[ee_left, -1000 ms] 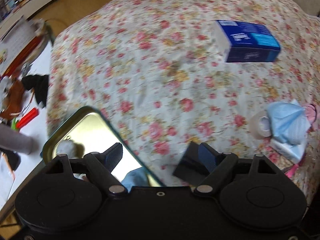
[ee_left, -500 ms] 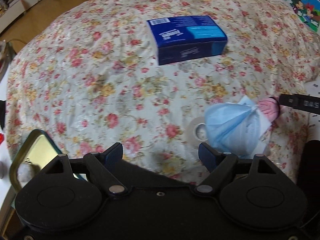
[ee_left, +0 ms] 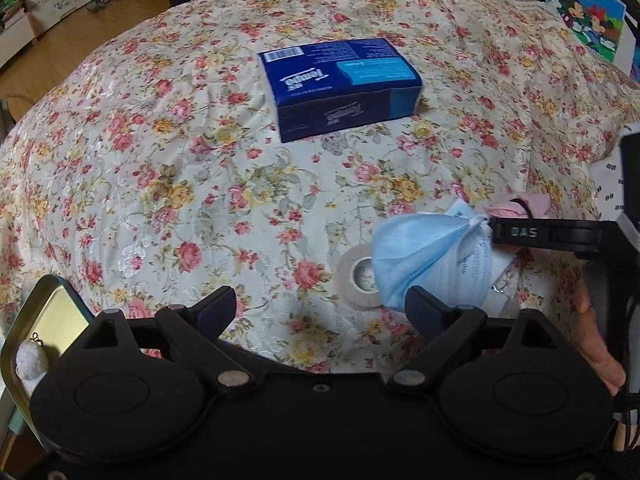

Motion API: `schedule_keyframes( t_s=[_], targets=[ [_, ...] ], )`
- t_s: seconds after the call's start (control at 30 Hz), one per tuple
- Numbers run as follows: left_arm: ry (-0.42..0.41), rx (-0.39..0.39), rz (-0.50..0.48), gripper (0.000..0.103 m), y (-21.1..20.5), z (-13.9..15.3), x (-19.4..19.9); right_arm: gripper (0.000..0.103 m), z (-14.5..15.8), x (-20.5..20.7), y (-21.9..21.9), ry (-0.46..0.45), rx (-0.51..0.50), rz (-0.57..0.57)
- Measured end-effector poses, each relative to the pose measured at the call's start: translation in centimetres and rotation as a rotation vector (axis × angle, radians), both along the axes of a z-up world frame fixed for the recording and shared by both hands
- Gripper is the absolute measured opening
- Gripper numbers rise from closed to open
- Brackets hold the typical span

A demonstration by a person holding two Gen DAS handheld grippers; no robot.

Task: Organize soft objects
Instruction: 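Move the left tool to the second blue mask while the right tool grasps the pink cloth, then grasp the second blue mask with the left tool while the right tool holds the pink cloth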

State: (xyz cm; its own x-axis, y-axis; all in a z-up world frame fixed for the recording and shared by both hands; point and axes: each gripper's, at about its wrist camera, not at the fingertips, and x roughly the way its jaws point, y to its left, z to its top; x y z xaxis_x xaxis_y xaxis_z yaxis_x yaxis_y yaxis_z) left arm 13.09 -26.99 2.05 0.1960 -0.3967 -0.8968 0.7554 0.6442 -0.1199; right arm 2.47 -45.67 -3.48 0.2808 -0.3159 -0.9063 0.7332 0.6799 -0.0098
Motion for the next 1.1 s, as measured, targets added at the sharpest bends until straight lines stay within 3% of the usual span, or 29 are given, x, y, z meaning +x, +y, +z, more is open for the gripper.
schedule_keyframes(
  t_s=[0.1,0.27,0.5,0.77,0.87,0.9,1.0,1.1],
  targets=[
    [-0.005,0.007,-0.034,0.089,-1.2,0.0,-1.0,0.053,0.3,-0.2,0.0,-0.010,0.001,0.005],
    [-0.051,-0.005,-0.086,0.093,-3.5,0.5,-2.3,0.049,1.1,-1.7,-1.0,-0.091,0.037,-0.031],
    [-0.082,-0.034,-0.105,0.100,-5.1,1.1,-3.1,0.047,2.0,-3.1,-1.4,-0.128,0.011,-0.067],
    [-0.074,0.077,-0.104,0.100,-7.4,-1.6,-2.3,0.046,2.2,-3.4,-1.2,-0.143,-0.010,-0.071],
    [-0.034,0.095,-0.114,0.099,-8.0,-2.7,-1.8,0.046,2.2,-3.6,-1.3,-0.152,-0.009,-0.076],
    [-0.007,0.089,-0.114,0.093,-8.0,-3.0,-1.6,0.046,2.2,-3.6,-1.3,-0.153,-0.009,-0.077],
    [0.077,0.075,-0.104,0.062,-8.0,-3.3,-0.7,0.046,2.1,-3.6,-1.3,-0.155,-0.010,-0.076],
    [0.094,0.060,-0.087,0.052,-7.6,-2.9,-0.2,0.046,1.9,-3.5,-1.2,-0.154,-0.015,-0.075]
  ],
)
